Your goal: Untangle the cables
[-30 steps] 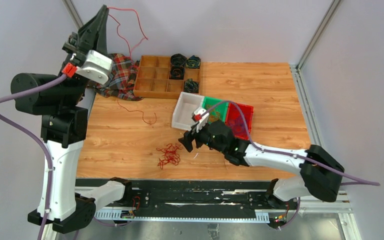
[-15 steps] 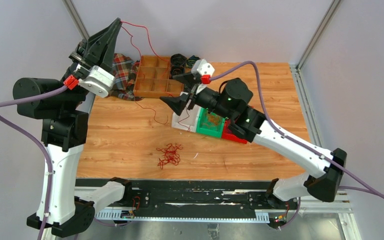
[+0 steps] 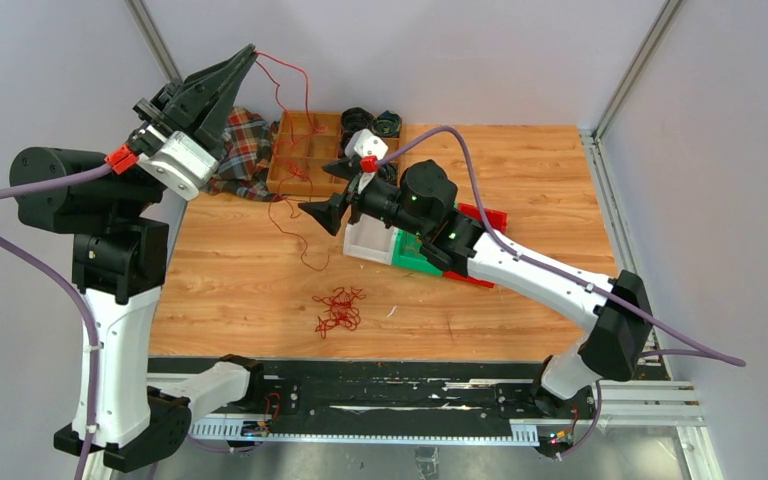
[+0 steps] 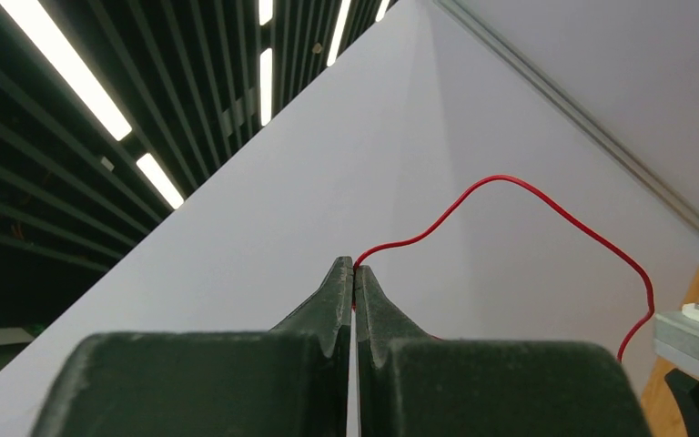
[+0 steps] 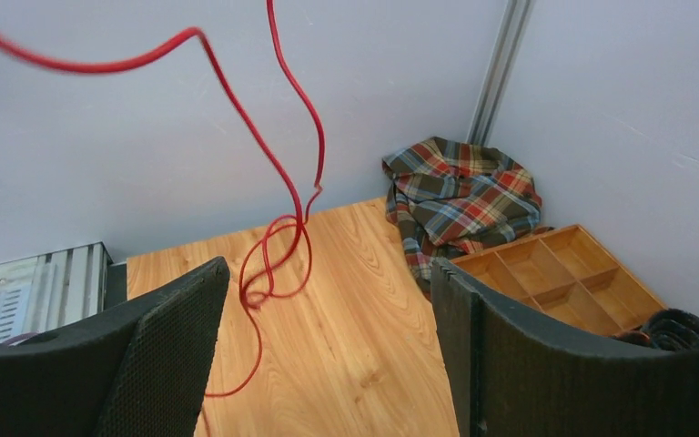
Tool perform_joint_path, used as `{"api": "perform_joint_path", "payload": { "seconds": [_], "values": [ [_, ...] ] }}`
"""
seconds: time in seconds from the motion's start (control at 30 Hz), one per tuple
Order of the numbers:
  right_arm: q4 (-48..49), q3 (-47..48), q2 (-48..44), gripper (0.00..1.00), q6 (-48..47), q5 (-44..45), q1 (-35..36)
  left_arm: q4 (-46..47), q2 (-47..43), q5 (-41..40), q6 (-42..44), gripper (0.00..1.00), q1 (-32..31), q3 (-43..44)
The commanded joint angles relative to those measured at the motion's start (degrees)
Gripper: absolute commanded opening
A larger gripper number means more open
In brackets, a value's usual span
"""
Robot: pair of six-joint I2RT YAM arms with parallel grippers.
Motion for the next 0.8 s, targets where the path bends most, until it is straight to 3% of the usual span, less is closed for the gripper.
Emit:
{"api": "perform_joint_path", "payload": {
  "seconds": [0.0, 0.33, 0.47, 0.6, 0.77],
  "values": [
    [7.42, 1.29, 2.24, 0.81, 3.39, -3.72, -0.86, -2.20, -0.15, 2.25, -1.80, 0.00, -0.35, 1.17],
    [10.05, 3.20, 4.77, 0.81, 4.96, -3.43, -1.11, -2.08, -0.35, 3.39, -4.43, 0.00, -0.35, 1.27],
    [11.87, 4.94, 6.56, 0.50, 8.44, -7.17, -2.64, -1.24, -0.37, 3.66, -7.02, 0.00, -0.35, 1.32],
    [14.23, 5.02, 7.57, 0.03, 11.59, -9.06, -4.28, -0.05, -0.39, 3.36, -9.73, 0.00, -0.34, 1.00],
    [17.61, 1.42, 5.33, 0.01, 13.25, -7.29, -5.89, 1.08, -0.46, 1.19, -14.92, 0.00, -0.35, -0.29]
  ]
}}
